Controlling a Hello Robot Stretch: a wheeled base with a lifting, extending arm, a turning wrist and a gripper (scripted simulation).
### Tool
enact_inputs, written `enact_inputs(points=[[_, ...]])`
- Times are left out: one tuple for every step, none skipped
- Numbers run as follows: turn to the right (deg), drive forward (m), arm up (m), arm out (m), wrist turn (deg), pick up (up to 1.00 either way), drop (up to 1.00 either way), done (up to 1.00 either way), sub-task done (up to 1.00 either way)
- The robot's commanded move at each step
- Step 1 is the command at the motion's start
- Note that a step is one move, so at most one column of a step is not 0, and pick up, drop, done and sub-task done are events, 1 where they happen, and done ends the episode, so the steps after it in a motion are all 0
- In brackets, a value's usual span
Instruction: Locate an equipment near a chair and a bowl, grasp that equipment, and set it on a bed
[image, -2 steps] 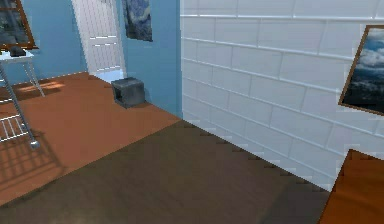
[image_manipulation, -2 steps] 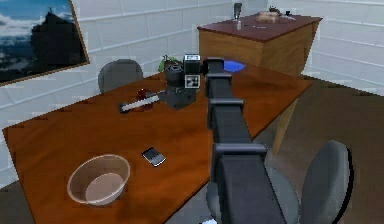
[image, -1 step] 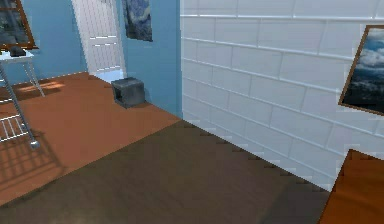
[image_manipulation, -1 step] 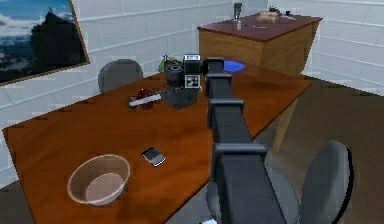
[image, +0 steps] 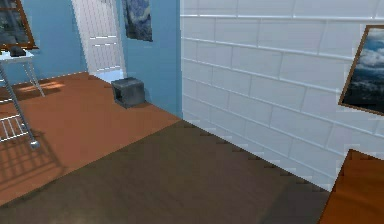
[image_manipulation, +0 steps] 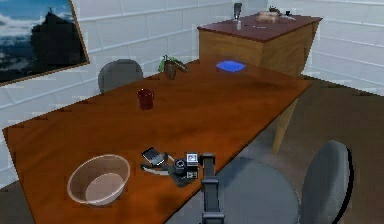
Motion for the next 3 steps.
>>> enact_inputs(points=[[0.0,0.00,0.00,0.00,0.0,1.00,0.00,0.00,0.00],[0.0,0.00,0.10,0.00,0.0,0.00,0.00,0.00,0.00],[0.0,0.00,0.22,0.00,0.0,0.00,0.00,0.00,0.00]])
